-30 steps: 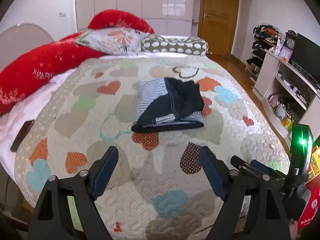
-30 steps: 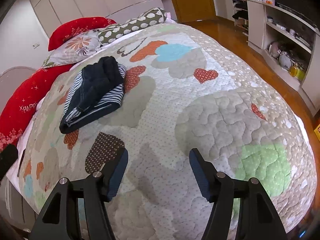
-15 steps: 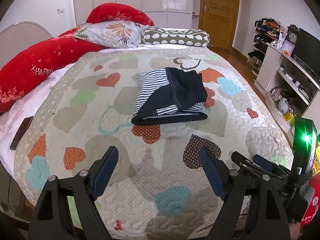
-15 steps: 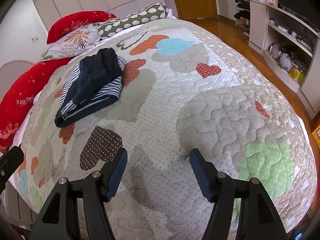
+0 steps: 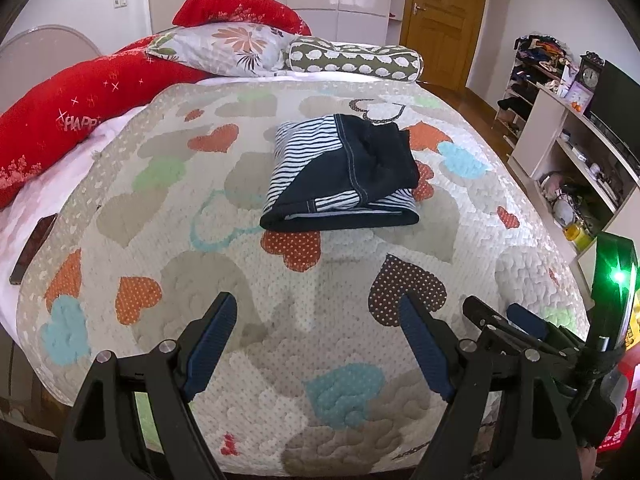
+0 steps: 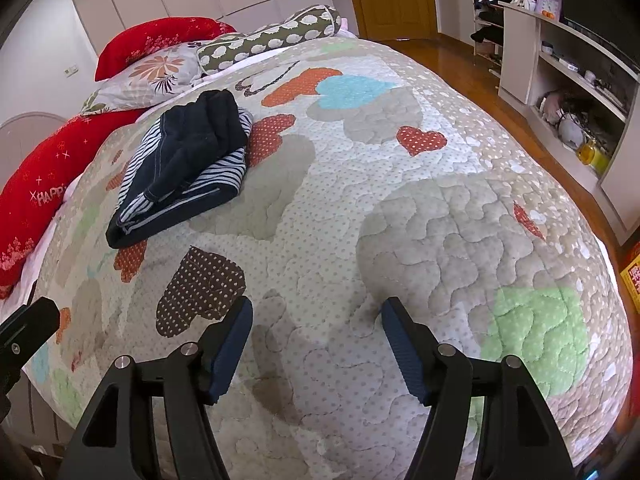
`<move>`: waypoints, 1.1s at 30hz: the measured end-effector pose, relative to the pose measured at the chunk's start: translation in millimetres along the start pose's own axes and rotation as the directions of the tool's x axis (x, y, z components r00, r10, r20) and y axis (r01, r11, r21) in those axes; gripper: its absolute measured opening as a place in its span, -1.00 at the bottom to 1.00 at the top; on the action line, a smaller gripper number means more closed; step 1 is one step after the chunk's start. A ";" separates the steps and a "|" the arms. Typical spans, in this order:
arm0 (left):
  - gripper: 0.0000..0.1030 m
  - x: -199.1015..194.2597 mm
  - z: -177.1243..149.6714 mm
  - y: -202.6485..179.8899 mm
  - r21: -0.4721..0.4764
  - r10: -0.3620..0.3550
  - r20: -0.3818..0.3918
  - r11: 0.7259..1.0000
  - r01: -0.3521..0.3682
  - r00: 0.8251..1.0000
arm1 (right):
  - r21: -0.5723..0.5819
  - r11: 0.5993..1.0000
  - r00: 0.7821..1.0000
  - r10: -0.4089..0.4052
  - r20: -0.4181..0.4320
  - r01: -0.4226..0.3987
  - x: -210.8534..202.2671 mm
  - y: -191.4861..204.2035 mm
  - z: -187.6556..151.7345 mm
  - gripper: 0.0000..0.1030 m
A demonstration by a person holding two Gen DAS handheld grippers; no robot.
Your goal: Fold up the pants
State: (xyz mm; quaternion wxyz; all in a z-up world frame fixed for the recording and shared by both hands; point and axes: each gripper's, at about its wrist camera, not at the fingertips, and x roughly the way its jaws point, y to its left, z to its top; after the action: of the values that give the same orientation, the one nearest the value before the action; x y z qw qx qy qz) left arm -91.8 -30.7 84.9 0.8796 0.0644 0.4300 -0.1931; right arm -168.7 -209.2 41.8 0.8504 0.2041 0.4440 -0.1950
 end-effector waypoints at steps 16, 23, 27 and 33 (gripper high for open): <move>0.59 8.3 -3.1 5.6 -0.019 -0.002 -0.024 1.000 0.001 1.000 | -0.005 1.000 1.000 -0.008 0.006 0.008 0.8 0.1 -1.7 0.41; 0.59 2.1 -4.1 7.5 -0.030 -0.011 0.032 0.999 0.012 0.999 | -0.015 1.000 1.000 -0.015 0.013 0.015 0.1 1.2 -1.3 0.41; 0.60 -33.1 -4.8 11.1 -0.060 0.083 0.243 0.996 -0.070 0.966 | -0.044 0.999 0.999 -0.028 0.040 0.030 -3.6 5.5 -0.2 0.41; 1.00 -93.0 -6.6 21.5 -0.147 0.176 0.530 0.983 -0.114 0.830 | -0.110 0.992 0.992 -0.047 0.121 0.061 -18.1 16.4 0.5 0.41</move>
State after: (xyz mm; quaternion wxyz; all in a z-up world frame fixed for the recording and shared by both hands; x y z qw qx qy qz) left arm -139.8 17.3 152.4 0.9793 -0.0081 0.1683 -0.1123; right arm -169.5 -192.9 60.0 0.8798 0.1314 0.4087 -0.2041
